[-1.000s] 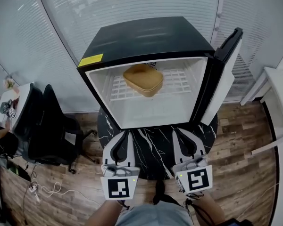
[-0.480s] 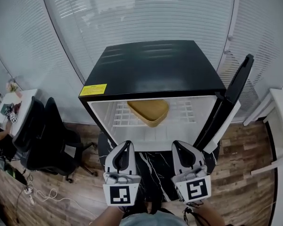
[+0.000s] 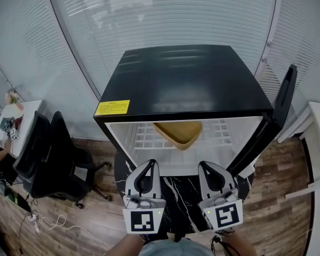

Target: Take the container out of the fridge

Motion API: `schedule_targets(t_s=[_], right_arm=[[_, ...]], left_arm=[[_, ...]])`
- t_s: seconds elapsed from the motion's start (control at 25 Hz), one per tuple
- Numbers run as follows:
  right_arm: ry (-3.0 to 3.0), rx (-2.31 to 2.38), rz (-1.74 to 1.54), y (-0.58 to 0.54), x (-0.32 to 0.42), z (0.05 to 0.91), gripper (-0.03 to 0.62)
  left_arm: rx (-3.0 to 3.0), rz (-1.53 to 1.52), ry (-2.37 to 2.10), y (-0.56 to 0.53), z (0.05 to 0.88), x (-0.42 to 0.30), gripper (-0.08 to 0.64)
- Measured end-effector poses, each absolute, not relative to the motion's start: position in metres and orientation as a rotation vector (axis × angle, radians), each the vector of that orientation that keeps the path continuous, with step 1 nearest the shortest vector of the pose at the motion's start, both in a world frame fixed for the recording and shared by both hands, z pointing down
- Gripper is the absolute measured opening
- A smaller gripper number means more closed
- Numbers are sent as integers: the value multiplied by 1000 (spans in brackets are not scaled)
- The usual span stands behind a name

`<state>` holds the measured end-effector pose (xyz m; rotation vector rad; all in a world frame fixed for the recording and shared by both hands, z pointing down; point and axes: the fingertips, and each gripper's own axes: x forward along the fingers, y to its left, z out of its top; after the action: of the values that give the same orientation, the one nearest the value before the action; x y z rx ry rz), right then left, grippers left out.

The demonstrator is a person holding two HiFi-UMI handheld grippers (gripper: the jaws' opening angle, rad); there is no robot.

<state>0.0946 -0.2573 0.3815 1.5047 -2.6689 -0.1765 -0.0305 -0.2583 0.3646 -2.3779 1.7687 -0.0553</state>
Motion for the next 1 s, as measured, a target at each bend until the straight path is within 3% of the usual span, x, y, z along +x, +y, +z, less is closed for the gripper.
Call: schedule_targets(t_s=[0.56,1.0], right_arm=[[-2692,1308,-270,-290,49,364,21],[-2529,1081,-368,-316,17,376,124]], left_arm=[[-2413,-91,1714,-288,370,-50,17],[-2473,-82,1713,-309,386,-55,17]])
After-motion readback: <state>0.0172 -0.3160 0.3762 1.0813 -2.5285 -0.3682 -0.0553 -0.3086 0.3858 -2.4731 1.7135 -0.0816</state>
